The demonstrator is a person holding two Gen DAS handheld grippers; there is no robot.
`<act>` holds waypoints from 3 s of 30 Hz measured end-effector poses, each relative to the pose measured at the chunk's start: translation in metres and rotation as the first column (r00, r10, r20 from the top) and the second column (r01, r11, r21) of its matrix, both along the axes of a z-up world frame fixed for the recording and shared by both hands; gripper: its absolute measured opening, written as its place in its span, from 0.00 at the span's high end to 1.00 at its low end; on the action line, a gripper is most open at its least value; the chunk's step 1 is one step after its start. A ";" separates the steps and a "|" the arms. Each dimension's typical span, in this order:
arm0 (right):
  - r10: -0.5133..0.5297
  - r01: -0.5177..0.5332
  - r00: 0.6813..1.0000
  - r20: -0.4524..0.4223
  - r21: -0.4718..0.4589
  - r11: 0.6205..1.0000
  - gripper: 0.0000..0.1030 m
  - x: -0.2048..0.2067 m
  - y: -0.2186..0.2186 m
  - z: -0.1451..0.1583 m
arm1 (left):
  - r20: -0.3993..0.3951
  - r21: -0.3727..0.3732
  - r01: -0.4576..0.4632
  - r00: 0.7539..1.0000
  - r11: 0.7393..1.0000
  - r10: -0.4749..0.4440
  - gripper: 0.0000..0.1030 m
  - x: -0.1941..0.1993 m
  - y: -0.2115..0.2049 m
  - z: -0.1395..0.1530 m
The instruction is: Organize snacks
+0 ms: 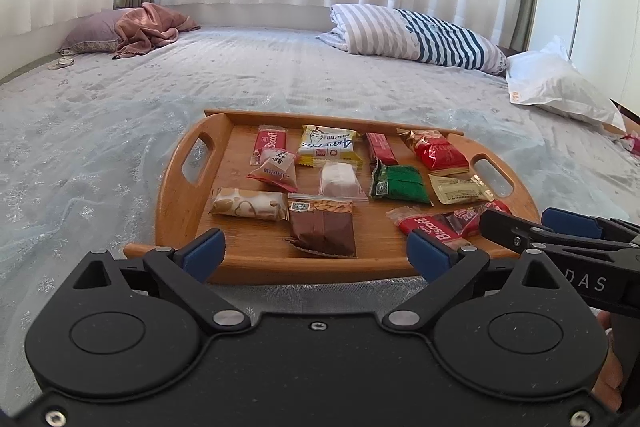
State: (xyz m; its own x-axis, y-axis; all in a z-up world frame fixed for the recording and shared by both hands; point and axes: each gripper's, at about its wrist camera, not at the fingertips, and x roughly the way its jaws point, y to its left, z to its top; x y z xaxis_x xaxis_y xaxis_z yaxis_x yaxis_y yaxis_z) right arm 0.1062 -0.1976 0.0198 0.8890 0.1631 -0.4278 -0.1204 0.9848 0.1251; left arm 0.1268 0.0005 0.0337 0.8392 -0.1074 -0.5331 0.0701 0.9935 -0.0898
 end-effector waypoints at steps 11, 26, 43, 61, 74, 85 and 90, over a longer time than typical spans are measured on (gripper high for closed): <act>0.007 -0.007 1.000 0.001 -0.009 1.000 0.04 -0.020 -0.005 0.001 | -0.008 0.008 0.009 1.000 1.000 -0.009 0.03 -0.027 0.001 0.001; -0.001 0.001 0.998 -0.062 -0.012 1.000 0.00 -0.045 -0.014 -0.021 | -0.063 0.043 -0.028 0.998 0.999 0.031 0.02 -0.053 0.005 -0.026; 0.019 -0.029 0.990 -0.143 -0.067 0.997 0.00 -0.042 -0.008 -0.041 | -0.083 0.089 -0.034 0.996 0.995 0.041 0.00 -0.052 0.000 -0.048; 0.014 -0.030 0.991 -0.131 -0.121 0.992 0.00 -0.041 0.001 -0.048 | -0.098 0.074 -0.022 0.995 0.997 0.029 0.00 -0.045 0.003 -0.051; 0.014 -0.030 0.991 -0.130 -0.122 0.992 0.00 -0.041 0.001 -0.048 | -0.096 0.070 -0.020 0.995 0.997 0.027 0.00 -0.046 0.003 -0.052; 0.014 -0.030 0.991 -0.130 -0.122 0.992 0.00 -0.041 0.001 -0.048 | -0.096 0.070 -0.020 0.995 0.997 0.027 0.00 -0.046 0.003 -0.052; 0.014 -0.030 0.991 -0.130 -0.121 0.992 0.00 -0.041 0.001 -0.049 | -0.096 0.070 -0.020 0.995 0.997 0.027 0.00 -0.046 0.003 -0.052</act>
State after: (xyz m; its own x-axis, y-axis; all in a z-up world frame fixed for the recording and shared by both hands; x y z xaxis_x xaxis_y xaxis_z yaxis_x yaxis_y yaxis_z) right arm 0.0651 -0.1968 -0.0287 0.8221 0.1213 -0.5563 -0.1331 0.9909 0.0193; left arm 0.0809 0.0039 -0.0186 0.7852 -0.0486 -0.6173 0.0409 0.9988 -0.0265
